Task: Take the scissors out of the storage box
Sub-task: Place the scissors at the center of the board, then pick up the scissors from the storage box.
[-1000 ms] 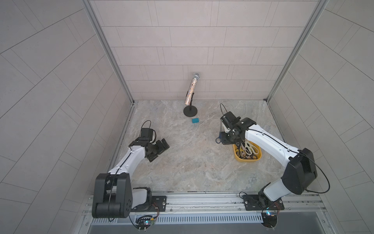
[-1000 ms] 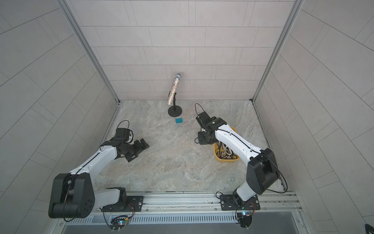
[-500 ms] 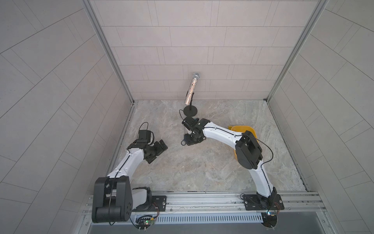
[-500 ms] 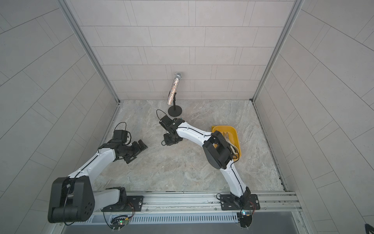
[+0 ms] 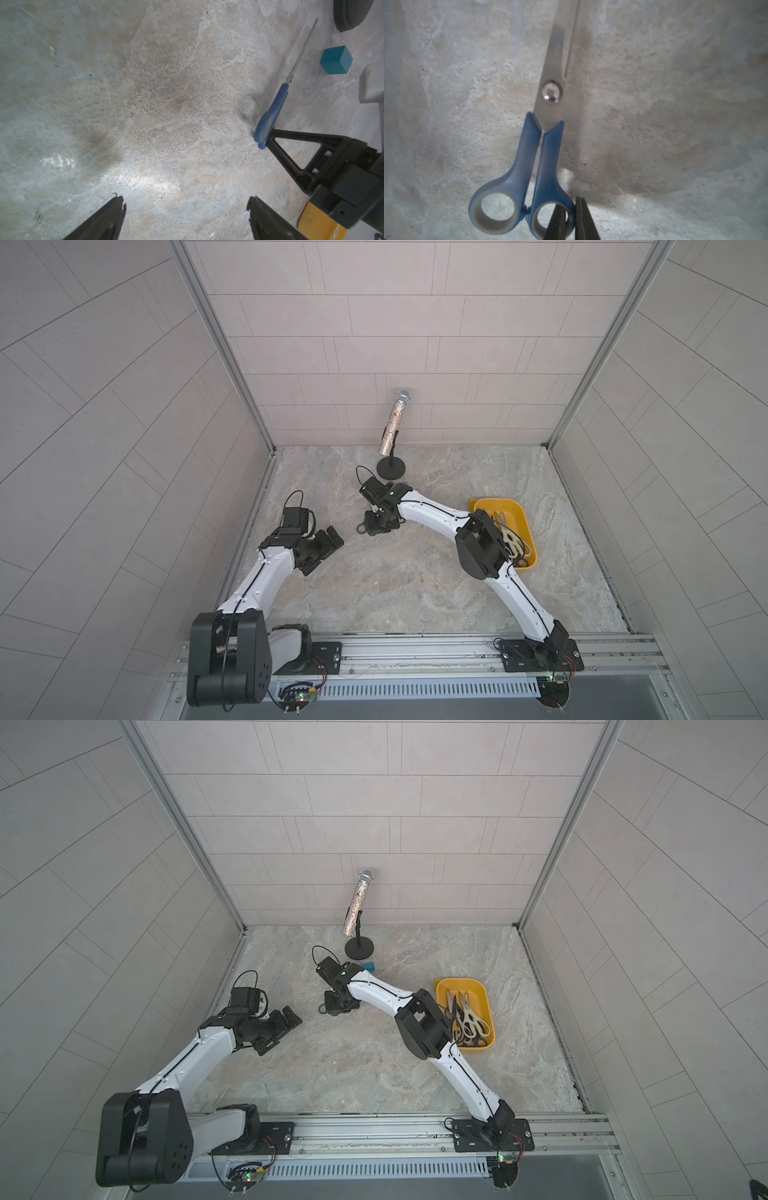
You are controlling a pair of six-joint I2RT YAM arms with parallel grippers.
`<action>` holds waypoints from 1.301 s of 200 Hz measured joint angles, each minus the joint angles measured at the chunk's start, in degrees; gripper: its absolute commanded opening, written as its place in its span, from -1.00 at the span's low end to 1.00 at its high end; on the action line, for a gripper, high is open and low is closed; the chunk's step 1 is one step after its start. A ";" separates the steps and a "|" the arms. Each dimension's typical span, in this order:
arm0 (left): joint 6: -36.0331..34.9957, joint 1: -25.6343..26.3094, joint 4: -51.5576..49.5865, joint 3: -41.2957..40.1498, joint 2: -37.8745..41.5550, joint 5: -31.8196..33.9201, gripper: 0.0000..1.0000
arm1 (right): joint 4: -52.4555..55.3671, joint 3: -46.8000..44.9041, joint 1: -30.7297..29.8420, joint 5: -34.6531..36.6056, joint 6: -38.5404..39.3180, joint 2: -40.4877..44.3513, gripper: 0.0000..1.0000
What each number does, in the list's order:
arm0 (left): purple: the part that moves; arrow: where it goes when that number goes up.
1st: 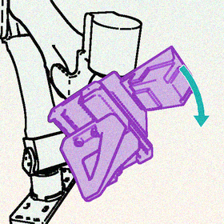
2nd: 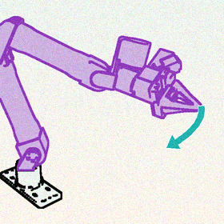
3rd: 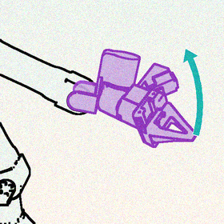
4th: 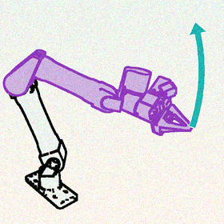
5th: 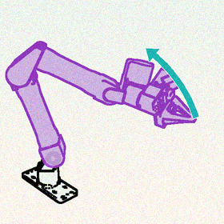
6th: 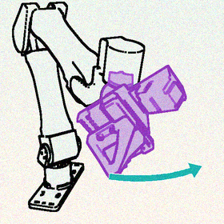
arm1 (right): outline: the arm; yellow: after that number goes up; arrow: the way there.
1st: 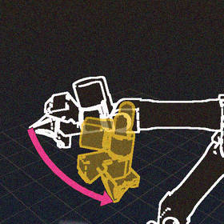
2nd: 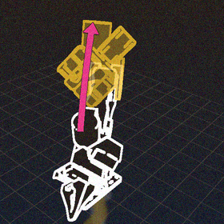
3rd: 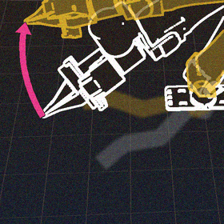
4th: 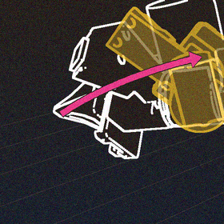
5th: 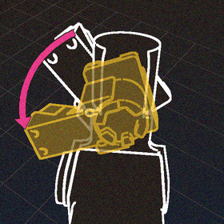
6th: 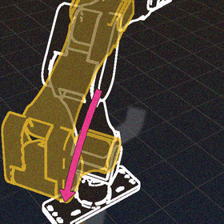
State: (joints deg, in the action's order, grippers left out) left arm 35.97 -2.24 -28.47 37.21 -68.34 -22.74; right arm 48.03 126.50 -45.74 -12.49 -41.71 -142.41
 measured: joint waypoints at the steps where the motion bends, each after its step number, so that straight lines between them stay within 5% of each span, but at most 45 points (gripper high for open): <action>1: 0.00 0.00 0.00 0.00 0.00 -0.02 1.00 | 0.09 0.11 0.00 0.00 -0.04 -0.02 -1.00; 74: 0.00 0.00 -0.24 0.00 0.31 -0.09 1.00 | 2.16 1.79 -0.02 0.24 -0.20 -1.01 -0.39; 148: -0.31 0.00 -0.55 0.00 0.31 0.07 1.00 | 4.04 5.68 0.96 0.09 1.25 0.59 -0.19; 196: -1.05 0.11 -0.52 0.02 -0.63 0.00 1.00 | 7.21 -3.37 4.24 2.49 7.26 14.67 -0.04; 260: -1.92 4.09 -0.55 0.50 -2.64 0.04 1.00 | 8.90 -27.56 13.97 3.85 11.89 37.18 0.14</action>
State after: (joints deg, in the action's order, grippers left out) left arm 34.04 1.85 -29.02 37.71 -70.98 -22.70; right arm 56.93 98.94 -31.77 -8.64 -29.82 -105.23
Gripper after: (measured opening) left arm 0.999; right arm 0.565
